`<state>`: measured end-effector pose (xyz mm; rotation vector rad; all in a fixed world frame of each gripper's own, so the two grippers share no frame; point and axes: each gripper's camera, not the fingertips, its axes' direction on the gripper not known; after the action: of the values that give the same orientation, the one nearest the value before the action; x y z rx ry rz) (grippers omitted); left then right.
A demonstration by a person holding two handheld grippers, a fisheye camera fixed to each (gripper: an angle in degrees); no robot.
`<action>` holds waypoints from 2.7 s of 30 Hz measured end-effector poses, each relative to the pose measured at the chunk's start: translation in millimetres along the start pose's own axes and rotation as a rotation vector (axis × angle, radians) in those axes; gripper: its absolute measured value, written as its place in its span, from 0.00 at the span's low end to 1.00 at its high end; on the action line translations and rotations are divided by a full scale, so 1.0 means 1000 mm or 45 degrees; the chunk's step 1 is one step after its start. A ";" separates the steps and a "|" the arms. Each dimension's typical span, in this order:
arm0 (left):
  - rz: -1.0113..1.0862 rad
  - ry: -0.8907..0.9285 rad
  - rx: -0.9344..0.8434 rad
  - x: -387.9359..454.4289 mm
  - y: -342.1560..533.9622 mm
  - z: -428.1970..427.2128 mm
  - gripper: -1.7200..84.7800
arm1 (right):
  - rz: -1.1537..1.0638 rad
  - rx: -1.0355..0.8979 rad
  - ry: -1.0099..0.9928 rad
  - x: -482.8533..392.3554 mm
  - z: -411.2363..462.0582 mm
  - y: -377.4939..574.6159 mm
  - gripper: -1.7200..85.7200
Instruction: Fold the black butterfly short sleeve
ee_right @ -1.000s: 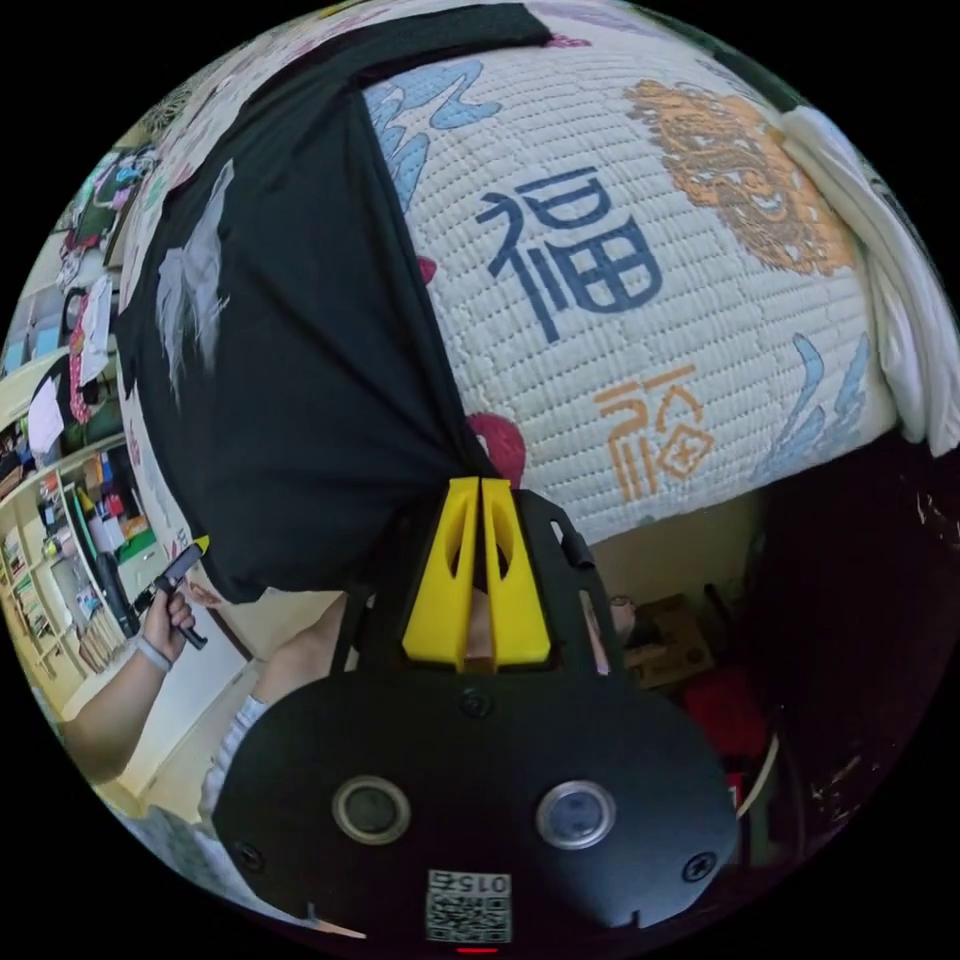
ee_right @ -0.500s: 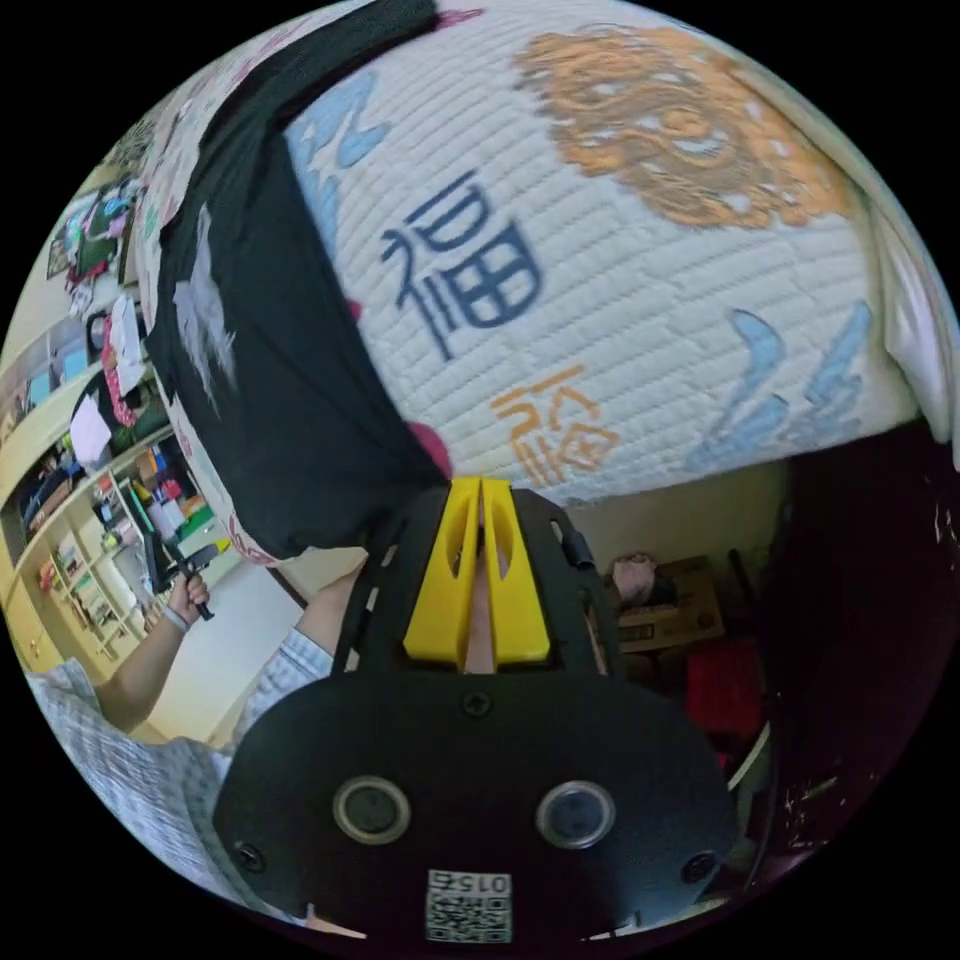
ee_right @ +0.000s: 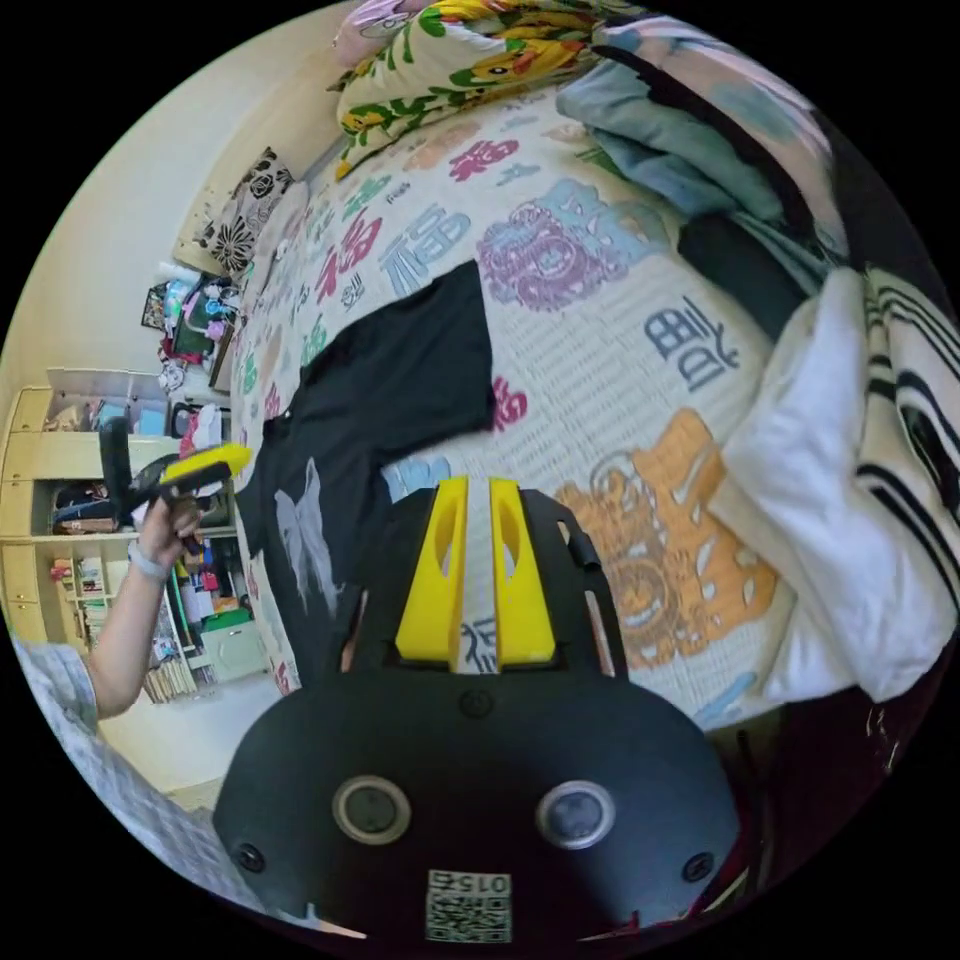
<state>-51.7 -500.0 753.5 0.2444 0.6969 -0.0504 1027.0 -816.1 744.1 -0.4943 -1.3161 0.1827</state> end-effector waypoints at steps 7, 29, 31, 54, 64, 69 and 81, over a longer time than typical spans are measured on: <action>0.398 0.048 -0.046 0.078 -0.209 0.104 0.10 | 0.083 -0.022 -0.126 0.004 0.013 -0.037 0.10; 0.298 0.002 0.352 0.026 -0.133 0.059 0.01 | -0.218 0.069 -0.354 -0.087 -0.032 -0.004 0.03; 0.250 -0.097 0.345 0.011 -0.091 0.045 0.01 | -0.328 0.020 -0.366 -0.115 -0.022 0.002 0.03; -0.362 0.013 0.249 -0.062 0.104 0.031 0.08 | -0.750 -0.450 0.004 -0.225 0.209 0.050 0.04; -0.270 0.067 0.114 -0.053 0.081 0.044 0.06 | -0.796 -0.536 0.097 -0.246 0.309 0.025 0.01; -0.269 0.034 0.060 -0.053 0.095 0.035 0.06 | -0.753 -0.623 0.129 -0.225 0.351 0.018 0.01; -0.201 0.130 0.274 -0.075 -0.007 -0.057 0.11 | -0.381 -0.271 0.097 -0.163 0.350 -0.098 0.10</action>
<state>-146.0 -495.8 757.7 0.3997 0.8121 -0.2659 636.8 -883.5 702.7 -0.4723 -1.3240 -0.2242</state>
